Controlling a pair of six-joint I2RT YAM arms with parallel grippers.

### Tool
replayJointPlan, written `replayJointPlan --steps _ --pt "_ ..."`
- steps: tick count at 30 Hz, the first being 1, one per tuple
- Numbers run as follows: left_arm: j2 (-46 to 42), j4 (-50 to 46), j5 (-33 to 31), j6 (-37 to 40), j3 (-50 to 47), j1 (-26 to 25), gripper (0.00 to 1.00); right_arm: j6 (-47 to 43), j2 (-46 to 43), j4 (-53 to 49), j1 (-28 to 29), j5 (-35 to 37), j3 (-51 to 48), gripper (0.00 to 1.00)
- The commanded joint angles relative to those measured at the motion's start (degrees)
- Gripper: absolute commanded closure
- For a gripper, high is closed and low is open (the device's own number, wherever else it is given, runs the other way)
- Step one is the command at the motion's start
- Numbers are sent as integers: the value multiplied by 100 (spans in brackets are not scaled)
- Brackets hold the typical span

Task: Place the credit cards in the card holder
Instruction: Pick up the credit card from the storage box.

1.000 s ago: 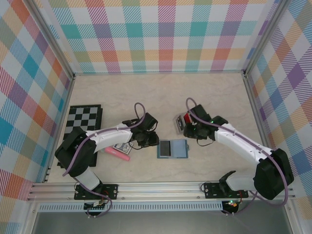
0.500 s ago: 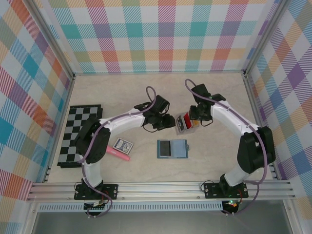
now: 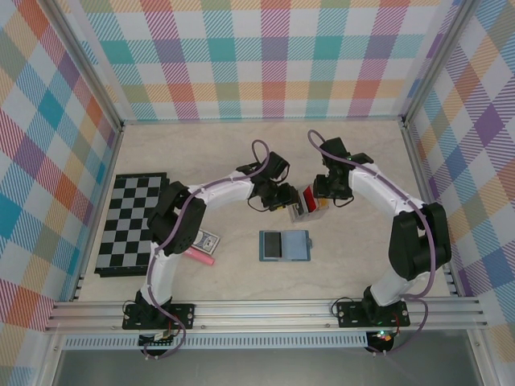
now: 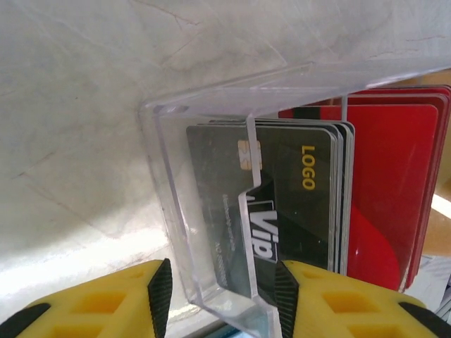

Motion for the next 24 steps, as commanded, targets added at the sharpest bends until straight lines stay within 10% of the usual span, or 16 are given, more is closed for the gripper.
replayJointPlan --steps 1,24 --pt "179 -111 140 -101 183 49 56 -134 54 -33 -27 -122 172 49" --pt "78 -422 -66 267 -98 181 72 -515 918 -197 -13 -277 559 49"
